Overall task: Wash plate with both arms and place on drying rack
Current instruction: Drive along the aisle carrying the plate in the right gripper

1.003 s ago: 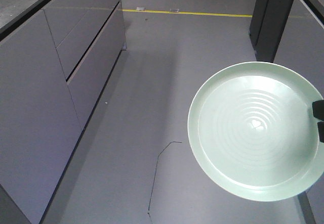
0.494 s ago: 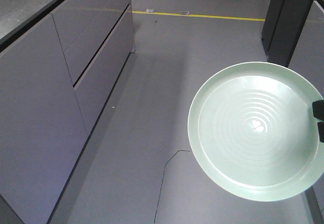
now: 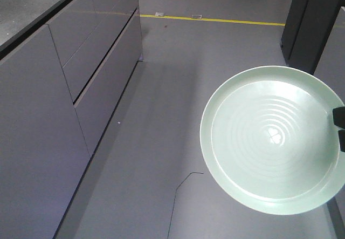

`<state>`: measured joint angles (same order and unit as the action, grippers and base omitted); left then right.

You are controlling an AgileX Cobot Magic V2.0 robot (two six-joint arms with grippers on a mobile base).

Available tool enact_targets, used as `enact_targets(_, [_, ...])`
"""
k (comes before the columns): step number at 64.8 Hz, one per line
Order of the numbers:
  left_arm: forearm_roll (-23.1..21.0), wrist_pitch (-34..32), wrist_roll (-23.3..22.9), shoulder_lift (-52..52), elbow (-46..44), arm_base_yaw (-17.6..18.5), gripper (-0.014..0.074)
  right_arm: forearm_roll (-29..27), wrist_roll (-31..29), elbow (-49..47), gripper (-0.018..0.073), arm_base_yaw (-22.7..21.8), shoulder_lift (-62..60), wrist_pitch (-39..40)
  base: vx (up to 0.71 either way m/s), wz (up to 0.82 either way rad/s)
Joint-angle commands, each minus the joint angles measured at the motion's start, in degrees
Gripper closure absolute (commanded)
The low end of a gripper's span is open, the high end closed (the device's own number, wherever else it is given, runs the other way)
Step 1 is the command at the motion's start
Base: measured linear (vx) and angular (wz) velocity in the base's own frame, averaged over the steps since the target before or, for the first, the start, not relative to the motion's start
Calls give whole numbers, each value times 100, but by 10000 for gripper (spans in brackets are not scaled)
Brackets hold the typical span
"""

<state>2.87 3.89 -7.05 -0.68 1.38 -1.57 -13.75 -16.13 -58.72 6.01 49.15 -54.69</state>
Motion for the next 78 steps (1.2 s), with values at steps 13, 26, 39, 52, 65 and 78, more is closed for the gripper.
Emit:
enact_targets(13, [-49,-389,-15,-86,124,43,602,-68,-3,-161,566,-31,-35,363,17,0])
enact_targets(26, [-49,-389,-15,-86,124,43,602,-68,-3,-161,566,-31,-35,363,16,0])
enact_targets(39, [-49,-389,-15,-86,124,43,602,-68,-3,-161,566,-31,-35,363,14,0])
enact_targets(52, [-49,-389,-15,-86,124,43,602,-68,-3,-161,566,-31,-35,363,12,1])
enact_targets(65, [-49,-389,-15,-86,124,43,602,-68,-3,-161,566,-31,-35,363,12,2])
enact_targets(78, [-49,-389,-15,-86,124,43,602,-68,-3,-161,566,-31,-35,363,13,2])
